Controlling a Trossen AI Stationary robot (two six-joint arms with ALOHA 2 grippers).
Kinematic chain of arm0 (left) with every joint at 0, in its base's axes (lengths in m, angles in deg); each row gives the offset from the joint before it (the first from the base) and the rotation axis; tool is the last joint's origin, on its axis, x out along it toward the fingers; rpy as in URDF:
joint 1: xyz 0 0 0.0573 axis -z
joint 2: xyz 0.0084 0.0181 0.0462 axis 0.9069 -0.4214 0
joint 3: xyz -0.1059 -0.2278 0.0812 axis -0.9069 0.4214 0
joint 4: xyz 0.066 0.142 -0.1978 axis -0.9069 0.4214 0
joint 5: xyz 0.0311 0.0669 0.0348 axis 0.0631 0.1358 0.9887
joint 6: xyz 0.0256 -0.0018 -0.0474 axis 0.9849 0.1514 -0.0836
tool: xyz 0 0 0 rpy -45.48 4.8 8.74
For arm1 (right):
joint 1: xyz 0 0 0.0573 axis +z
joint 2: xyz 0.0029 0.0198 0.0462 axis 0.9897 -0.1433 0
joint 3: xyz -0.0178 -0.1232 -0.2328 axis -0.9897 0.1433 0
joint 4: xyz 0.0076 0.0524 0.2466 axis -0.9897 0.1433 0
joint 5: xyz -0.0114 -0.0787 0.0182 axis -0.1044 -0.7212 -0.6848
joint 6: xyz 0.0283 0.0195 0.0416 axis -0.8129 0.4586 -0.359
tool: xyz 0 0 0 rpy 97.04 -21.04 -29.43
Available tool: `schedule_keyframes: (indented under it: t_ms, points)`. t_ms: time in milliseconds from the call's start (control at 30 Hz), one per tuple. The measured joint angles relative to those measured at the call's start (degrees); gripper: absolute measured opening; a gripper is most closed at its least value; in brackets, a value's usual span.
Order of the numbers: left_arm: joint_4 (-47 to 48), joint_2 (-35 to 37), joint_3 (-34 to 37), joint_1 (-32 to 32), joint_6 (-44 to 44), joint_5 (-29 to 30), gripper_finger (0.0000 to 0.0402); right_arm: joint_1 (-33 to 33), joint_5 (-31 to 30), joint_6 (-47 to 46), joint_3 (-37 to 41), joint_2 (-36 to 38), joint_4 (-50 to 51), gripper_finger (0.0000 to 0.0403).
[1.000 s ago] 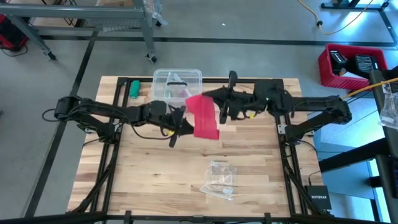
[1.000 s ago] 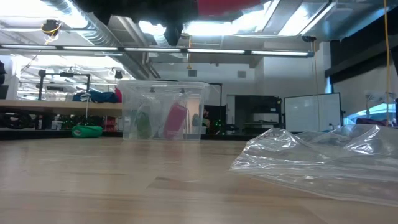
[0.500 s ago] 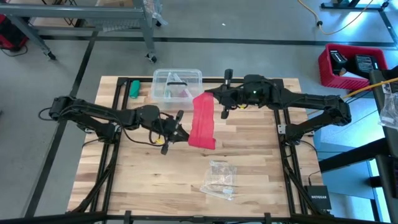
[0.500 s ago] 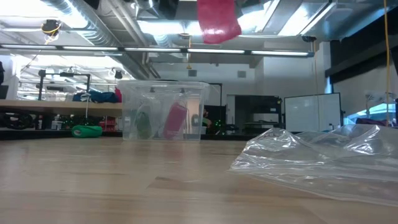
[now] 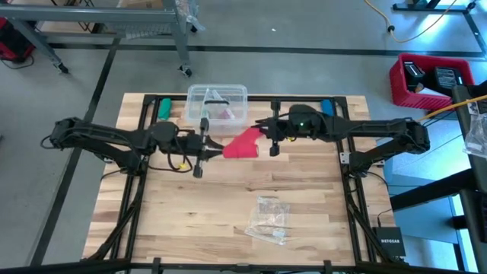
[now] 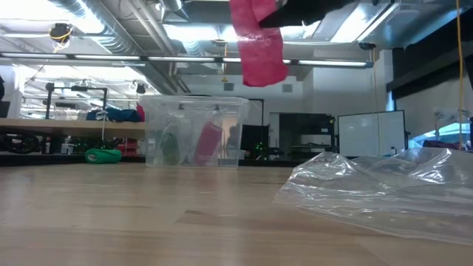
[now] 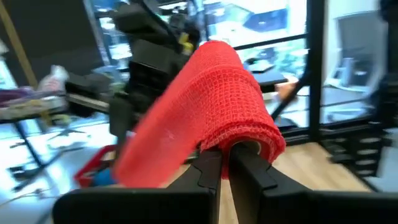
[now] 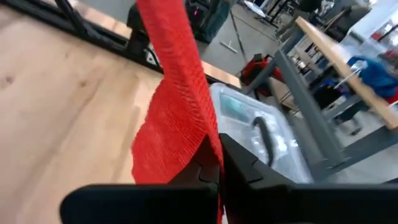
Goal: Roll bandage
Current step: Roll the red bandage
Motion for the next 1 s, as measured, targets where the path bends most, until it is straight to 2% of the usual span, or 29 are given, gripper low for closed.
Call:
schedule_keyframes:
  t_ms: [267, 367, 800, 1000]
  points:
    - [4.4, 1.3, 0.0, -0.6, 3.5, 8.4, 0.0013, 0.0, 7.3, -12.6, 1.7, 0.0, -2.6, 0.0002]
    - [4.0, 1.2, 0.0, -0.9, 4.1, 9.3, 0.0013, 0.1, 9.1, -16.0, 1.7, -0.4, -3.0, 0.0008]
    - [2.1, 1.1, 0.0, -1.4, 3.6, 7.6, 0.0013, 0.0, 9.4, -14.7, 1.7, -4.3, -5.0, 0.0003]
    - [2.5, 1.1, 0.0, -1.5, 6.8, 12.2, 0.0013, 0.1, 10.5, -17.2, 1.7, -4.3, -4.0, 0.0005]
